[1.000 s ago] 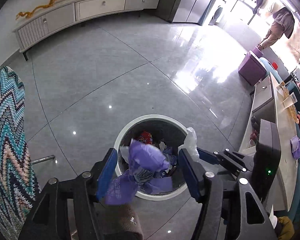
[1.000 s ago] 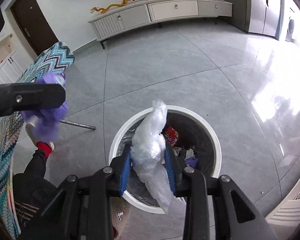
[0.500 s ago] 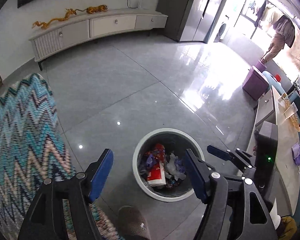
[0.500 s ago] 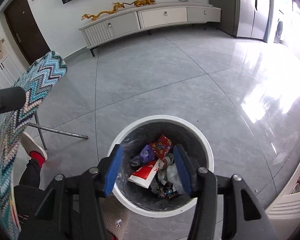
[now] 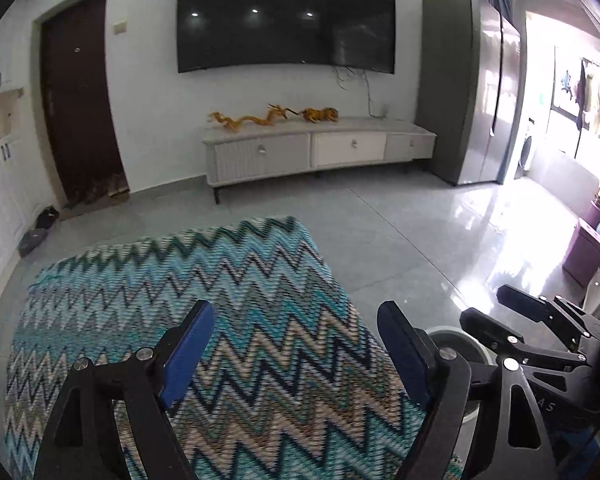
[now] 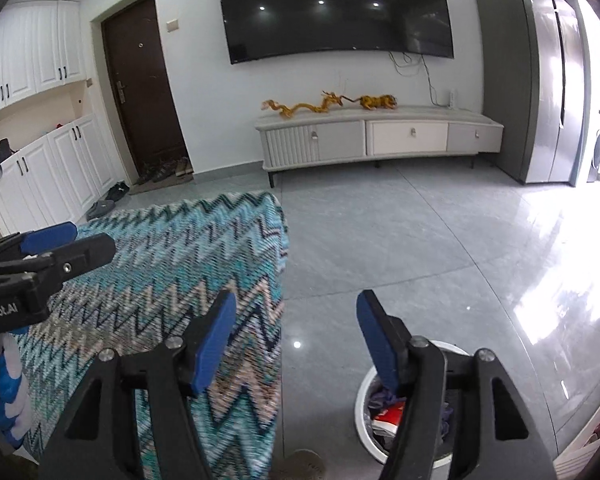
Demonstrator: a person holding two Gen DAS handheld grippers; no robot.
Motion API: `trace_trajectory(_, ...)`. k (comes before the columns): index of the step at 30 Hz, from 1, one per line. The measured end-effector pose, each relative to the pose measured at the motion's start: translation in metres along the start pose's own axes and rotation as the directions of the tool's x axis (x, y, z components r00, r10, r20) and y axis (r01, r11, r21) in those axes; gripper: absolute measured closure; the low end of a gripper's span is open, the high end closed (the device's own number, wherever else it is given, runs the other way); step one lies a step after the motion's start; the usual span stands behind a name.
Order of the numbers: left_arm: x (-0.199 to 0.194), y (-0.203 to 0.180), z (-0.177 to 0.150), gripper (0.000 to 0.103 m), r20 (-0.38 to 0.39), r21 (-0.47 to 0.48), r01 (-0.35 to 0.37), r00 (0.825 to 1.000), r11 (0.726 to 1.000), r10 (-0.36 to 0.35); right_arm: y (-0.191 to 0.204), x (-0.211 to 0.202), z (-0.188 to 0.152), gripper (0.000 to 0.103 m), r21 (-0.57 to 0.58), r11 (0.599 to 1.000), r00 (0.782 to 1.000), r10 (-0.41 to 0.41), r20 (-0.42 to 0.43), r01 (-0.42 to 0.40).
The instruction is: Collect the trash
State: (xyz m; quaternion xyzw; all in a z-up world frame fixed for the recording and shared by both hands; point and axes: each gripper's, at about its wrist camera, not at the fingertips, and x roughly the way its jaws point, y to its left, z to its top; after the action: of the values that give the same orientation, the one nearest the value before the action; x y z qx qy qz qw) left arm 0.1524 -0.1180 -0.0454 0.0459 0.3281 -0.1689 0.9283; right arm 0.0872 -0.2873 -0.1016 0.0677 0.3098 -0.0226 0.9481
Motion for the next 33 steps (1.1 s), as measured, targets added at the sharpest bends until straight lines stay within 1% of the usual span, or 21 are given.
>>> trace_trajectory(2,-0.018,0.019,0.0,0.017,0.044,-0.015,-0.044,0.998,0.999,0.045,0.021,-0.009,0.007,0.038,-0.018,1.0,0.999,0.014,0.031,-0.013)
trace_trajectory(3,-0.027,0.028,0.0,0.015,0.068,-0.018,-0.066,0.995,0.998,0.067,0.031,-0.012,0.011,0.034,-0.025,1.0,0.999,0.017,0.044,-0.016)
trace_trajectory(4,-0.037,0.035,0.0,0.013,0.093,-0.019,-0.087,0.992,0.996,0.088,0.042,-0.017,0.015,0.031,-0.034,0.999,0.998,0.019,0.06,-0.017)
trace_trajectory(5,-0.047,0.042,0.0,0.012,0.117,-0.022,-0.106,0.987,0.994,0.108,0.051,-0.022,0.018,0.031,-0.042,0.999,0.997,0.021,0.073,-0.018)
trace_trajectory(6,-0.056,0.047,0.0,0.009,0.136,-0.027,-0.122,0.983,0.992,0.125,0.058,-0.026,0.019,0.03,-0.05,0.999,0.996,0.023,0.083,-0.019)
trace_trajectory(7,-0.065,0.053,0.0,0.006,0.157,-0.034,-0.143,0.977,0.989,0.147,0.067,-0.031,0.023,0.029,-0.064,0.998,0.995,0.027,0.097,-0.021)
trace_trajectory(8,-0.073,0.059,0.0,0.005,0.178,-0.043,-0.164,0.969,0.986,0.169,0.074,-0.034,0.026,0.029,-0.076,0.997,0.994,0.028,0.106,-0.02)
trace_trajectory(10,-0.09,0.067,0.0,0.0,0.212,-0.062,-0.189,0.957,0.98,0.198,0.086,-0.041,0.028,0.027,-0.096,0.995,0.992,0.028,0.123,-0.016)
trace_trajectory(13,-0.107,0.08,0.0,0.0,0.246,-0.094,-0.228,0.938,0.969,0.244,0.102,-0.052,0.033,0.027,-0.131,0.991,0.988,0.026,0.149,-0.006)
trace_trajectory(18,-0.124,0.091,-0.005,0.0,0.269,-0.118,-0.242,0.926,0.963,0.265,0.117,-0.066,0.035,0.026,-0.147,0.989,0.983,0.02,0.181,0.007)
trace_trajectory(22,-0.128,0.098,-0.009,0.0,0.274,-0.135,-0.251,0.92,0.958,0.28,0.123,-0.069,0.034,0.026,-0.148,0.989,0.982,0.003,0.191,0.025)
trace_trajectory(27,-0.13,0.107,-0.015,0.0,0.28,-0.145,-0.257,0.916,0.955,0.289,0.128,-0.069,0.031,0.024,-0.14,0.989,0.98,-0.014,0.201,0.043)
trace_trajectory(33,-0.131,0.109,-0.02,0.0,0.282,-0.142,-0.252,0.917,0.957,0.284,0.128,-0.071,0.029,0.021,-0.126,0.99,0.976,-0.027,0.217,0.056)
